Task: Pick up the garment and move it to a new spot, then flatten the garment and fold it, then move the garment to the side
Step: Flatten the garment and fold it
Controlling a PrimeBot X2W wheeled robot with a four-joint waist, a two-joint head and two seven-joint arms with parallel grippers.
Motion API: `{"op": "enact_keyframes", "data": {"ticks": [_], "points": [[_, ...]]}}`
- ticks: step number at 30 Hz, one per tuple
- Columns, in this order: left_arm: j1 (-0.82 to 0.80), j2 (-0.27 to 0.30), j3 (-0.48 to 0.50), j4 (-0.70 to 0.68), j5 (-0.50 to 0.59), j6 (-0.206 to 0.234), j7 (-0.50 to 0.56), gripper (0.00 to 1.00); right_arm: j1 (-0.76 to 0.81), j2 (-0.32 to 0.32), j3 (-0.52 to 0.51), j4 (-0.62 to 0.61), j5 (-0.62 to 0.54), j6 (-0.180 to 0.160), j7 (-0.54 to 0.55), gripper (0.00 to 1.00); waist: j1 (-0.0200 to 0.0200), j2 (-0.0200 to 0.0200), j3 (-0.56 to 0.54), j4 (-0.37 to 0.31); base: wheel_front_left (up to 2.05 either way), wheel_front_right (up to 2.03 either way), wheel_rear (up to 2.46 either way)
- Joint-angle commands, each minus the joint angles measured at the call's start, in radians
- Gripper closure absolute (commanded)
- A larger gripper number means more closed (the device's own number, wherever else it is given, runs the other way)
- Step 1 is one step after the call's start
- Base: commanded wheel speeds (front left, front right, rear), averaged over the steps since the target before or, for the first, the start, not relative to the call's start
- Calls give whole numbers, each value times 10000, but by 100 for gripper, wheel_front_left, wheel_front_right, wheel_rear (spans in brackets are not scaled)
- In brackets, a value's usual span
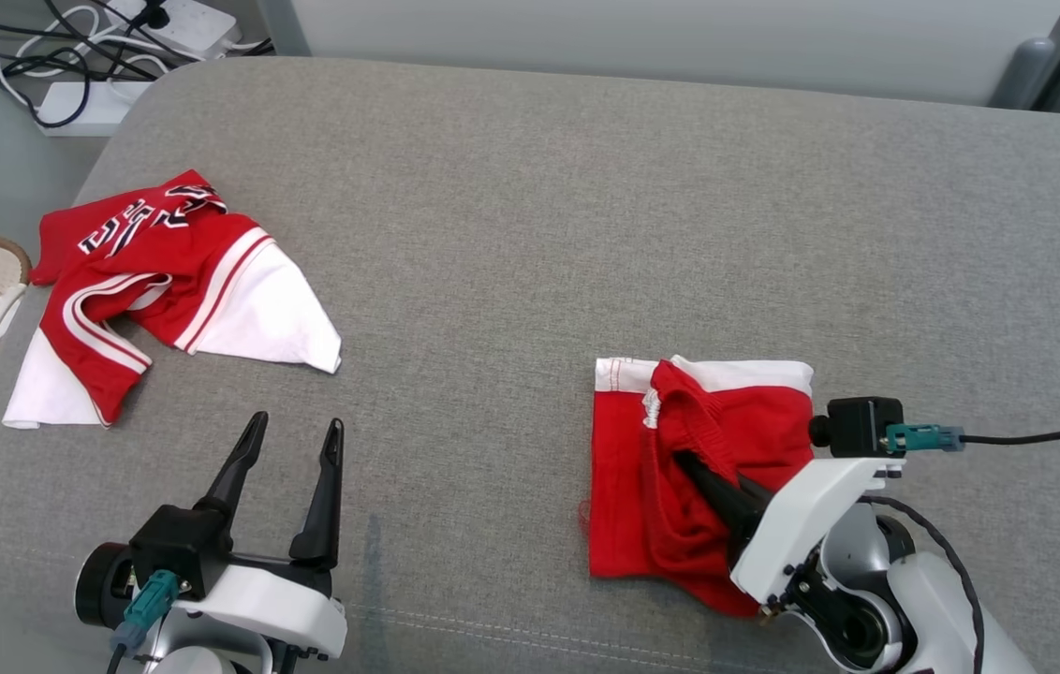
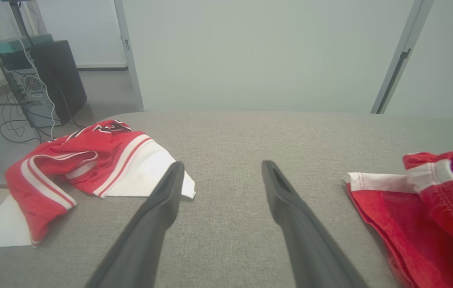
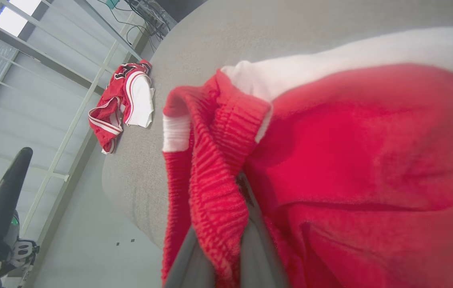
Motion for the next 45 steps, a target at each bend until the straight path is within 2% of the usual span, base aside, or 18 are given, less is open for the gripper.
{"op": "enact_keyframes", "data": {"ticks": [1,2,3,9,13,16,23,30,39,45], "points": [[-541,122,408,-181,102,-86,-103,0,-354,107,193,-155,-40,19,-176,89,0,0,22,36,0,0,0],[-545,100,407,-169,118,-97,-103,0,-455,122,243,26,8,19,-284,56,0,0,29,64,0,0,0],[-544,81,406,-154,131,-108,-103,0,-552,133,339,190,50,19,-364,0,0,0,39,82,0,0,0],[-528,-18,461,-133,202,-150,-103,0,-892,147,1164,455,959,19,-832,0,0,0,39,68,0,0,0],[-489,-30,530,-152,255,-162,-103,0,-901,148,1382,-131,1409,19,-1255,0,0,0,33,-83,0,0,0],[-461,-38,588,-197,288,-151,-103,0,-752,118,1124,-826,1361,19,-1781,0,0,0,51,-241,0,0,0],[-391,38,751,-301,280,-114,-103,0,59,-854,-151,-1939,-185,19,-3665,0,0,0,92,-630,0,0,0],[-367,222,894,-352,202,-8,-21,0,1073,-1370,-1244,-1693,-2402,19,-5418,0,0,0,-5,-1017,0,0,0],[-142,371,1066,-528,39,146,117,0,1675,-1210,-1483,-1175,-3676,19,-5895,0,0,0,-178,-1272,0,0,0],[121,476,1280,-677,-160,324,285,0,1898,-991,-1497,-1003,-4061,19,-5963,0,0,0,-297,-1376,0,0,0]]}}
